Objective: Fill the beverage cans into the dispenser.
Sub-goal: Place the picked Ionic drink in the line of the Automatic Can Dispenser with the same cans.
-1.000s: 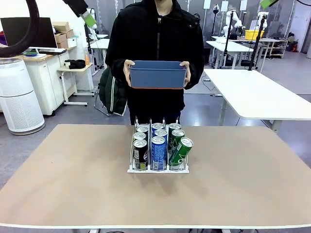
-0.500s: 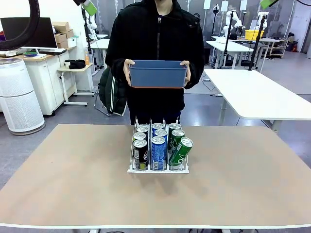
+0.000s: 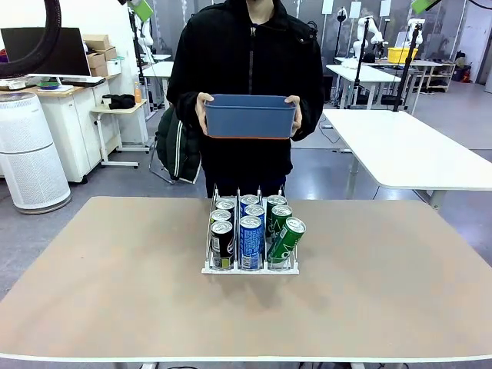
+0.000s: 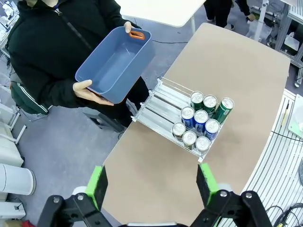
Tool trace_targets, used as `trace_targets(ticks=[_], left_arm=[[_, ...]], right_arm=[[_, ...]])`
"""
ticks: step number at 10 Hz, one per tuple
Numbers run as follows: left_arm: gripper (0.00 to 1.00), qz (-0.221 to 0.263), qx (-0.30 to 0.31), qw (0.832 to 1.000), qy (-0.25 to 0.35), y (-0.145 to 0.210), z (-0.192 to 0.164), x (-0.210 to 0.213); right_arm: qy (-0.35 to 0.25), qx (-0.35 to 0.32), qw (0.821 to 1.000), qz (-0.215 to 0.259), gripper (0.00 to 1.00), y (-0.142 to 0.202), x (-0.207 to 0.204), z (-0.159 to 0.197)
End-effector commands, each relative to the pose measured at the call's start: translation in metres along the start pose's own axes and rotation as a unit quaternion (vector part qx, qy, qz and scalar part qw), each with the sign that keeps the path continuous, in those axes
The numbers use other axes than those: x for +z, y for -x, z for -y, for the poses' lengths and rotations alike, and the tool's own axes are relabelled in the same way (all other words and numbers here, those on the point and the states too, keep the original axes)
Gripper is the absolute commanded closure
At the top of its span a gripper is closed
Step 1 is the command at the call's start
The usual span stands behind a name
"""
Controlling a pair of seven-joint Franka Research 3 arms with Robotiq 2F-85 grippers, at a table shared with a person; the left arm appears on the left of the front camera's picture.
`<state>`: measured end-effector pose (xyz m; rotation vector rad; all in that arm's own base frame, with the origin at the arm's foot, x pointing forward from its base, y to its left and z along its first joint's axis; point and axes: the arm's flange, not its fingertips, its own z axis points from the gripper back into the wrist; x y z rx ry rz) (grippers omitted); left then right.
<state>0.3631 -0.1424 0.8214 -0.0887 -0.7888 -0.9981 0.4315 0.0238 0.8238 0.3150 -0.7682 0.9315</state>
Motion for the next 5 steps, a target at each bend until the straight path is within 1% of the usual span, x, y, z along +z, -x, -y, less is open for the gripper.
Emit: trace_targets(ticks=[1,2,5], left_arm=[[0.00,0.007,-0.007,1.000,-0.005,0.0027,0.0067,-0.0052],[0.00,0.000,0.000,1.000,0.000,0.0000,0.0000,0.0000],[0.00,0.000,0.000,1.000,0.000,0.0000,0.0000,0.0000]], right_arm=[[-0.001,-0.002,1.000,-0.003,0.00,0.0013,-0.0009,-0.0027],[-0.001,-0.002,1.000,-0.003,0.00,0.0013,-0.0009,-0.0027],[-0.001,-0.002,1.000,-0.003,0.00,0.0013,-0.0009,-0.0027]])
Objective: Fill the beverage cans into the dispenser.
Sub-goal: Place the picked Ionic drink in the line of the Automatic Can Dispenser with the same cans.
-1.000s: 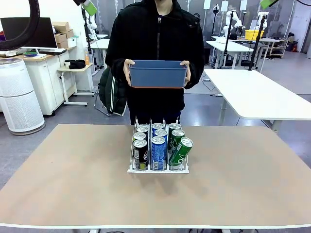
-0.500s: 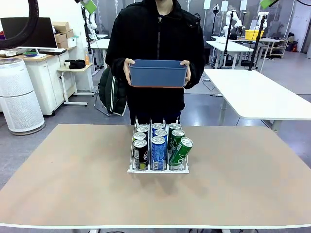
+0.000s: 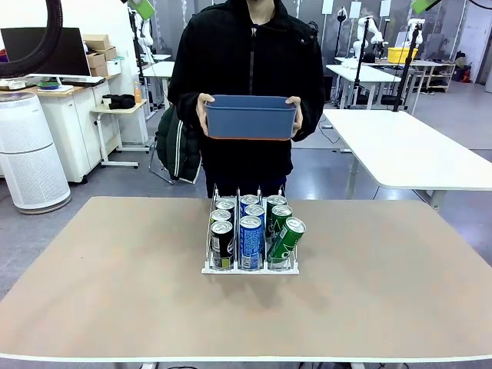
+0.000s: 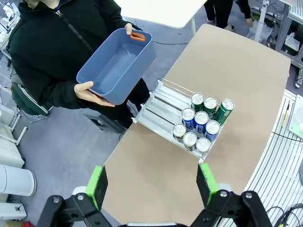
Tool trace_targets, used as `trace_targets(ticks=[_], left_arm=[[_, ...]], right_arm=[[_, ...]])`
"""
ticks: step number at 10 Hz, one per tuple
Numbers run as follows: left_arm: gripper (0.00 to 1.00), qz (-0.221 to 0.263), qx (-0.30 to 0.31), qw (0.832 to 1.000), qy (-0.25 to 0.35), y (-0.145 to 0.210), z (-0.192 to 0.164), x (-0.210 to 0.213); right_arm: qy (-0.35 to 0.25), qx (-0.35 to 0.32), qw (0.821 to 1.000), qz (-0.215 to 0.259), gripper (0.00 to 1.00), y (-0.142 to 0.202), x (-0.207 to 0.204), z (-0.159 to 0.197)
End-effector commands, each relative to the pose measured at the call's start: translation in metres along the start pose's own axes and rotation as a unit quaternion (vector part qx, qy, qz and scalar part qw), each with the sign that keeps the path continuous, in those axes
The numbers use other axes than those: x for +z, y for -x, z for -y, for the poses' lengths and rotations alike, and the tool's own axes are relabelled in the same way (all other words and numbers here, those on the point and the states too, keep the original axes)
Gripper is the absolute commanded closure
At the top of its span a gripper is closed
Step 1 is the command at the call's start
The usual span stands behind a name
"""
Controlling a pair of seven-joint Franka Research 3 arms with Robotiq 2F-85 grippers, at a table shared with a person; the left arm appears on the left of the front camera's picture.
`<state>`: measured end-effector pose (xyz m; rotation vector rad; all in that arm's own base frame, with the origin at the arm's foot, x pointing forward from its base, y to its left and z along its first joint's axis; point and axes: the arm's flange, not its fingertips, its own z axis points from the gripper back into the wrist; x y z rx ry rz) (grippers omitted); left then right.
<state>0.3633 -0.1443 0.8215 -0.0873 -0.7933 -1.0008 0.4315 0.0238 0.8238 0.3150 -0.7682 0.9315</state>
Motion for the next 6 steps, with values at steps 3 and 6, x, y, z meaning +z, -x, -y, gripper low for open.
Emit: trace_targets(ticks=[3,6], left_arm=[[0.00,-0.002,0.002,1.000,0.001,0.0014,-0.0009,0.0008],[0.00,-0.002,0.002,1.000,0.001,0.0014,-0.0009,0.0008]], right_arm=[[-0.001,-0.002,1.000,-0.003,0.00,0.0013,-0.0009,-0.0027],[-0.001,-0.002,1.000,-0.003,0.00,0.0013,-0.0009,-0.0027]])
